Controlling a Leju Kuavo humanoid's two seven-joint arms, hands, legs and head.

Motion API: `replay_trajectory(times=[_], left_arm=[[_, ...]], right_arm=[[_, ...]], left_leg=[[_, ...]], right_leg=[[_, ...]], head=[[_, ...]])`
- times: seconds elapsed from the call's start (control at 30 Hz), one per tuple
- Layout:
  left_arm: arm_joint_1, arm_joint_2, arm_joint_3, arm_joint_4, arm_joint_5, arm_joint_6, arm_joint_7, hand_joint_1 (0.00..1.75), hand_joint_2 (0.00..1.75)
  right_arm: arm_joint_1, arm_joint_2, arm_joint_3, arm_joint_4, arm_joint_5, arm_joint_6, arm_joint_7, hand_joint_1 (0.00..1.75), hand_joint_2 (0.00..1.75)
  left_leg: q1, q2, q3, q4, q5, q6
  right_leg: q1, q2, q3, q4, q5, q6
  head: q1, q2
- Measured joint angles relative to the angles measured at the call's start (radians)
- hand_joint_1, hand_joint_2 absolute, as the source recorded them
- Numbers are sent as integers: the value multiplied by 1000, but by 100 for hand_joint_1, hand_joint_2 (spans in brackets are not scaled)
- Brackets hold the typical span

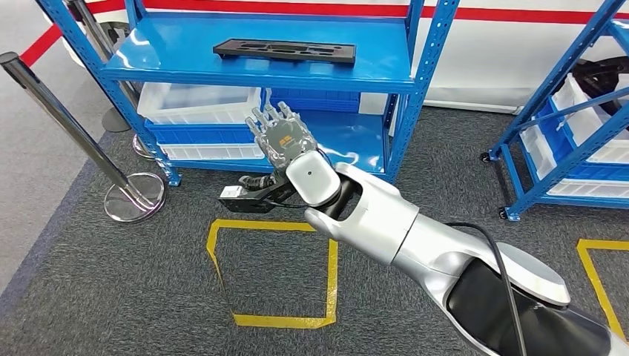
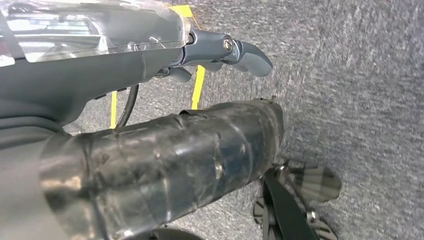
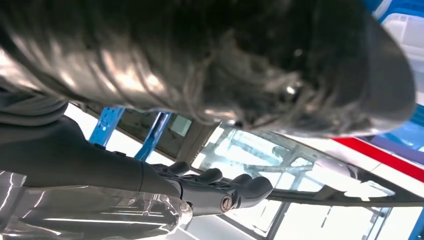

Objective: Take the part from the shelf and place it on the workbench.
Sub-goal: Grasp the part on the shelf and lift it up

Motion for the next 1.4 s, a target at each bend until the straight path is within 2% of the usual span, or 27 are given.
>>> replay_trajectory(times=[0.03,0.07,0.13,0.17,0.23,0.33,0.4,0.47,0.5,0.53,0.57,0.6,0.67,0.7,0.73,0.87,0.9,0.93,1.0,1.03,1.07,1.1,1.17,1.2,1.27,1.33,1.4], left_arm=[[1,1,-1,0,0,0,0,0,0],[2,1,-1,0,0,0,1,0,0],[3,2,-1,0,0,1,2,0,0],[3,2,-1,0,0,1,4,0,0],[2,2,-2,0,0,2,5,0,0],[2,2,-2,0,0,2,7,0,0],[2,2,-2,0,0,2,7,0,0],[1,2,-2,0,0,2,7,0,0],[0,2,-2,0,0,1,7,0,0],[0,2,-2,0,0,1,7,0,0],[1,2,-2,0,0,0,7,0,0],[1,2,-2,0,0,0,7,0,0],[0,2,-2,0,0,0,8,0,0],[0,2,-2,0,0,0,8,0,0],[-1,2,-2,0,0,0,8,0,0],[2,2,-3,0,-1,3,11,0,0],[2,1,-3,0,-2,6,13,0,0],[1,1,-3,0,-4,10,16,0,0],[-1,2,-4,0,-7,19,21,0,0],[0,3,-4,0,-8,23,22,0,0],[1,4,-5,0,-9,25,23,0,0],[2,4,-5,0,-9,27,23,0,0],[3,7,-5,0,-9,29,22,0,0],[2,8,-5,0,-9,30,21,0,0],[-1,10,-5,1,-9,31,20,0,0],[-2,10,-6,1,-10,33,19,0,0],[-1,10,-6,1,-10,35,19,0,0]], right_arm=[[2,-1,0,-1,1,0,1,0,0],[2,-2,0,-2,2,0,1,0,0],[1,-4,0,-8,1,0,2,0,0],[0,-5,0,-11,0,0,3,0,0],[0,-7,0,-15,-2,0,3,0,0],[0,-10,0,-21,-3,0,3,0,0],[-2,-12,0,-24,-3,0,3,0,0],[0,-16,0,-25,-4,1,3,0,0],[2,-19,0,-25,-4,3,3,0,0],[5,-21,0,-25,-5,4,3,0,0],[6,-24,0,-26,-6,6,3,0,0],[6,-26,0,-27,-7,7,3,0,0],[4,-29,0,-30,-8,7,3,0,0],[3,-30,0,-32,-9,7,3,0,0],[2,-31,0,-34,-11,7,3,0,0],[1,-35,0,-37,-13,6,3,0,0],[0,-35,0,-38,-13,6,3,0,0],[-1,-36,0,-39,-13,6,4,0,0],[1,-36,0,-39,-11,6,6,0,0],[4,-37,0,-39,-10,6,7,0,0],[6,-38,0,-39,-8,6,8,0,0],[6,-38,0,-39,-6,6,9,0,0],[6,-39,0,-39,-4,6,11,0,0],[5,-39,0,-39,-2,6,12,0,0],[4,-41,0,-41,-1,6,13,0,0],[3,-42,0,-43,-1,6,13,0,0],[1,-44,0,-46,0,6,14,0,0]], left_leg=[[0,0,-10,16,5,-2],[1,1,0,-9,30,-2],[2,7,58,-134,94,-1],[0,11,87,-192,114,2],[-5,14,109,-239,117,15],[-3,10,112,-244,119,33],[2,10,118,-250,121,45],[2,8,119,-251,121,51],[1,6,119,-250,120,53],[1,3,119,-249,119,53],[1,0,120,-248,118,54],[1,-3,122,-247,116,53],[-1,-8,124,-244,111,48],[-3,-10,122,-242,110,45],[-4,-12,121,-242,109,40],[-1,-11,116,-236,100,20],[-1,-8,106,-211,84,16],[0,-5,81,-160,59,13],[1,-2,14,-29,9,7],[2,-2,-14,18,1,6],[2,-2,-22,24,14,6],[1,-2,-10,-9,44,9],[-2,1,51,-142,115,20],[-6,3,81,-201,132,26],[-13,4,107,-250,129,36],[-10,2,119,-261,126,43],[-5,2,136,-269,124,51]], right_leg=[[0,-4,0,1,-2,0],[-1,-6,0,4,-4,1],[-2,-9,1,11,-11,7],[0,-11,-1,16,-14,11],[4,-14,-5,20,-16,18],[6,-12,-7,26,-23,29],[4,1,-34,86,-62,38],[1,11,-97,214,-121,42],[0,12,-127,271,-137,43],[0,12,-145,298,-135,42],[0,13,-144,287,-113,40],[0,13,-125,239,-78,36],[2,19,-64,107,-15,26],[3,22,-42,60,-1,23],[5,24,-30,35,1,21],[1,25,-17,13,1,10],[-2,24,-13,8,1,6],[-2,23,-9,6,1,2],[0,21,-5,6,-4,-2],[1,21,-3,7,-8,-3],[1,22,0,9,-12,-3],[1,22,3,11,-16,-2],[2,22,15,14,-27,3],[3,22,19,14,-31,7],[4,19,23,14,-34,16],[5,18,27,17,-36,25],[5,18,15,53,-55,34]], head=[[0,0],[0,0],[0,0],[0,0],[0,0],[1,0],[3,0],[5,0],[5,0],[5,0],[5,0],[5,0],[5,0],[4,0],[4,0],[2,0],[0,0],[-2,0],[-4,0],[-4,0],[-4,0],[-4,0],[-4,0],[-4,0],[-3,0],[-3,0],[-1,0]])
